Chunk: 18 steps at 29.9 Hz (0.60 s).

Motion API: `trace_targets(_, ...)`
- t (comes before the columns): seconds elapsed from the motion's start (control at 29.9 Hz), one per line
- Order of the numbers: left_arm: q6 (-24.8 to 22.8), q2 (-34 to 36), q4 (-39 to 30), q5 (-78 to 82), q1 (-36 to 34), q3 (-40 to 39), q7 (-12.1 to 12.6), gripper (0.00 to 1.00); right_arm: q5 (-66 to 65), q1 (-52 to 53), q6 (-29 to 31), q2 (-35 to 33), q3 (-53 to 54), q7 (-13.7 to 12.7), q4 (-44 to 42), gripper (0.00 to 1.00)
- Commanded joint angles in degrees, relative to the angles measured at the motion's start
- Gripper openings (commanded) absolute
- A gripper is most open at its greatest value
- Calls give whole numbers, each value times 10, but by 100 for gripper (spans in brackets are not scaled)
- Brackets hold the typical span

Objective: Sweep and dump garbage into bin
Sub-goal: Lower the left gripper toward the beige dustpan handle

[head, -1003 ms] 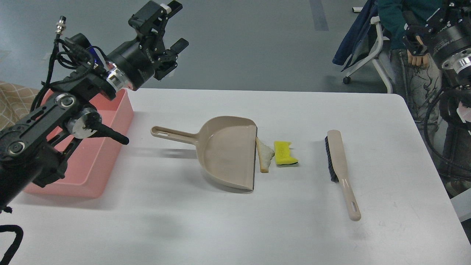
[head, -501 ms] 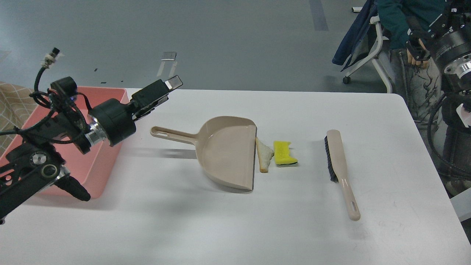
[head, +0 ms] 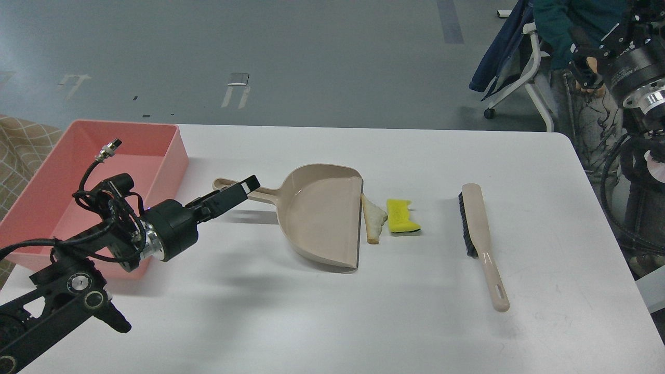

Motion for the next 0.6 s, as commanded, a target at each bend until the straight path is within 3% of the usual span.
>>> trace_targets(0.0, 0, -8, 9, 0, 7, -6, 2, 98, 0, -2, 0, 0, 0, 0, 0, 100)
trace_targets(0.57, 24, -132, 139, -6, 3, -8, 20, 98, 0, -13, 0, 1, 1, 0, 1, 100)
